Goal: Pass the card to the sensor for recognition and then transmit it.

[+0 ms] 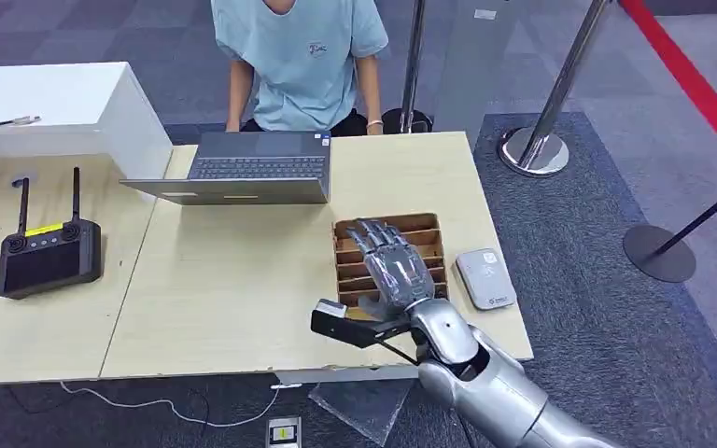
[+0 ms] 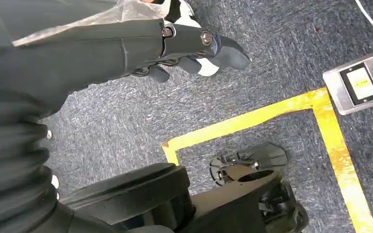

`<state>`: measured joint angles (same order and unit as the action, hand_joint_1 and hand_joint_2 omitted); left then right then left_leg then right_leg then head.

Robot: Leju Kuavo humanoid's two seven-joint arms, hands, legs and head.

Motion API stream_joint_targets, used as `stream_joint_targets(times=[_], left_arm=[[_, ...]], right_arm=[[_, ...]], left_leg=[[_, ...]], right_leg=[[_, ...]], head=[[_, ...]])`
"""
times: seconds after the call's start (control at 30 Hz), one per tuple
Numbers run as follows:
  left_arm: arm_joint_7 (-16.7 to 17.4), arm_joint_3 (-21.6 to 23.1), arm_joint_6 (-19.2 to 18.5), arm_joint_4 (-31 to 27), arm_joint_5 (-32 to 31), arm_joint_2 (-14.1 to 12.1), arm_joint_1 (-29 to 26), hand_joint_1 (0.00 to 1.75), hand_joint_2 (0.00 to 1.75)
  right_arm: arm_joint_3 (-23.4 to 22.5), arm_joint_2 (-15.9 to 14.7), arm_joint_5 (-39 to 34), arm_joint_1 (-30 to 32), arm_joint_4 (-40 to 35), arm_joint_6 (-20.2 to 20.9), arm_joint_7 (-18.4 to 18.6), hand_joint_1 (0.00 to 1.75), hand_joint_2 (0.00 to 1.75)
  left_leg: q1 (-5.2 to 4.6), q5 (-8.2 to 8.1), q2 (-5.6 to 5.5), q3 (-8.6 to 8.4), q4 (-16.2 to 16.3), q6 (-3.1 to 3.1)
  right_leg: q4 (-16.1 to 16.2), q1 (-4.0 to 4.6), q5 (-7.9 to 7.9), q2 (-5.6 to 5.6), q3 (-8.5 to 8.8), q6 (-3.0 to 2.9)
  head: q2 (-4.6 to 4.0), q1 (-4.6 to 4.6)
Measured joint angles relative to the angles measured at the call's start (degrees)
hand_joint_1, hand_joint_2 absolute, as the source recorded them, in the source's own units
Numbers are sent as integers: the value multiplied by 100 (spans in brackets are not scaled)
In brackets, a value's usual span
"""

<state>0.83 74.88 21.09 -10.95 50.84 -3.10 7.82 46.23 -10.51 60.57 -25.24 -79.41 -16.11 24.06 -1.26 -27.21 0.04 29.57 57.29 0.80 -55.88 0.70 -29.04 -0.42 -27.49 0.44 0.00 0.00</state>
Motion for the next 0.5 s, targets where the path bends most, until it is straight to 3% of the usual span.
stream_joint_targets(times=[0.27,0.37,0.5], left_arm=[[0,0,0,0,-2,0,0,0,175],[0,0,2,0,-2,2,0,0,175],[0,0,17,0,-2,4,0,0,175]], right_arm=[[-2,-7,-24,37,0,17,11,0,175],[-4,-39,-72,55,0,20,-20,9,175],[-15,-105,-164,90,2,13,-112,2,175]], left_leg=[[0,0,0,0,0,0],[0,0,0,0,0,0],[0,0,0,0,0,0]], right_leg=[[0,0,0,0,-1,0],[0,0,0,0,0,0],[0,0,0,0,0,0]], head=[[0,0],[0,0],[0,0]])
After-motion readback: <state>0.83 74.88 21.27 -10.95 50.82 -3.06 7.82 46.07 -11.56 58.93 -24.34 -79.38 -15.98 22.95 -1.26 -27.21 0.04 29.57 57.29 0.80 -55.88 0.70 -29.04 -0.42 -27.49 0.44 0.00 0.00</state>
